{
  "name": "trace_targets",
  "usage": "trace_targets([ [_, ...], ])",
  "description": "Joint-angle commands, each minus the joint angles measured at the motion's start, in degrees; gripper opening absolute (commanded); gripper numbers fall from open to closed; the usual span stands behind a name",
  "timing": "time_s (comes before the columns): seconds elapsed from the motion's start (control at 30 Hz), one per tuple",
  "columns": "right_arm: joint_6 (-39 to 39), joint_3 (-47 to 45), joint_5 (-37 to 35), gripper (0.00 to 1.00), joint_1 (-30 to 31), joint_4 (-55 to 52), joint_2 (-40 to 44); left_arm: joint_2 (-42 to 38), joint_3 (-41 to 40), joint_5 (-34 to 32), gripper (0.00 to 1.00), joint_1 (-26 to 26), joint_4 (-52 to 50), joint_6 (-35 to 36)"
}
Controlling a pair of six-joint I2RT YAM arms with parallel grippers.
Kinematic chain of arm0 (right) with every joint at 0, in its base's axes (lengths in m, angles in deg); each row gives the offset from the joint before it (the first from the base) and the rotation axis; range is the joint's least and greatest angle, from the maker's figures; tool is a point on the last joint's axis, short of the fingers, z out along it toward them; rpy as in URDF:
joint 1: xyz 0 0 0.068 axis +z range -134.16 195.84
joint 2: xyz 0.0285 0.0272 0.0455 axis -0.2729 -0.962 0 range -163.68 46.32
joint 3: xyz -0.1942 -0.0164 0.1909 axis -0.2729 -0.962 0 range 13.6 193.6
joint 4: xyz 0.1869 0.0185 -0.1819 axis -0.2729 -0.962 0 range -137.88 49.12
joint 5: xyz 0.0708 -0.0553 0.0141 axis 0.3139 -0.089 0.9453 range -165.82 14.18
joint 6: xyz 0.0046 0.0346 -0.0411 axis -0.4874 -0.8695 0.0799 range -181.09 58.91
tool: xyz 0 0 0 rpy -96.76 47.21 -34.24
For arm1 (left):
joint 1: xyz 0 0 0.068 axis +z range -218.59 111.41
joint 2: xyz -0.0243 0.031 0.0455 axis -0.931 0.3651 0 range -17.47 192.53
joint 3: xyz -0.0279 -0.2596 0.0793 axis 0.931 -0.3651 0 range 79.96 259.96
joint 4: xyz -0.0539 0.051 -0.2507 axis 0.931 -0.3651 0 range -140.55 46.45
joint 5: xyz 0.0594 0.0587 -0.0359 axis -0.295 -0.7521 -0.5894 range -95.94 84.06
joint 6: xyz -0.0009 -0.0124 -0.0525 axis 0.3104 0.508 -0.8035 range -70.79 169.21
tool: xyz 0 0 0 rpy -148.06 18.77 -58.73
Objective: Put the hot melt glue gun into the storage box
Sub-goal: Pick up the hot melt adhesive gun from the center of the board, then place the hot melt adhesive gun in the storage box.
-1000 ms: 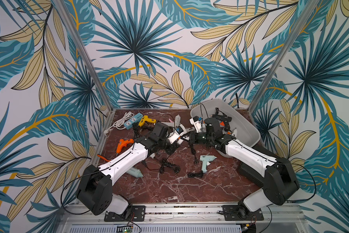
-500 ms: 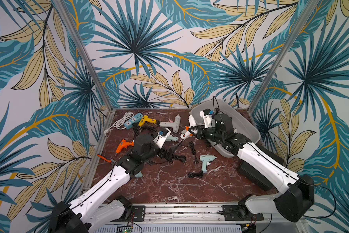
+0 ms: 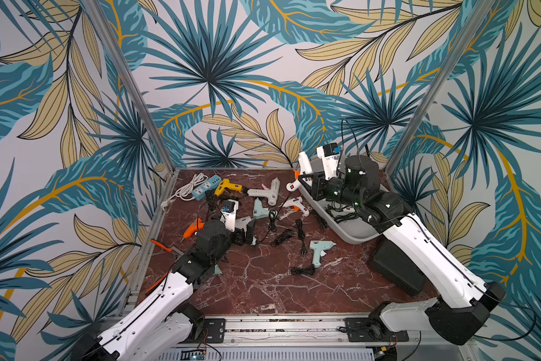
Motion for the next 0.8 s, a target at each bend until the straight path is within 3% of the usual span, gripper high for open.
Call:
trace_targets([
  [0.0, 2.8, 5.4, -5.7, 0.0, 0.1, -1.8, -1.0, -0.6, -1.4, -3.0, 1.0, 0.3, 1.3, -2.9],
  [0.5, 9.3, 30.6, -26.6, 0.0, -2.5, -3.0, -10.3, -0.8, -4.4, -3.4, 1.0, 0.4, 3.2, -4.5],
  [0.77, 6.4, 45.6, -28.8, 0.0, -10.6, -1.4, -21.1, -0.3, -5.4, -2.7, 1.0, 0.4, 4.1, -4.8],
])
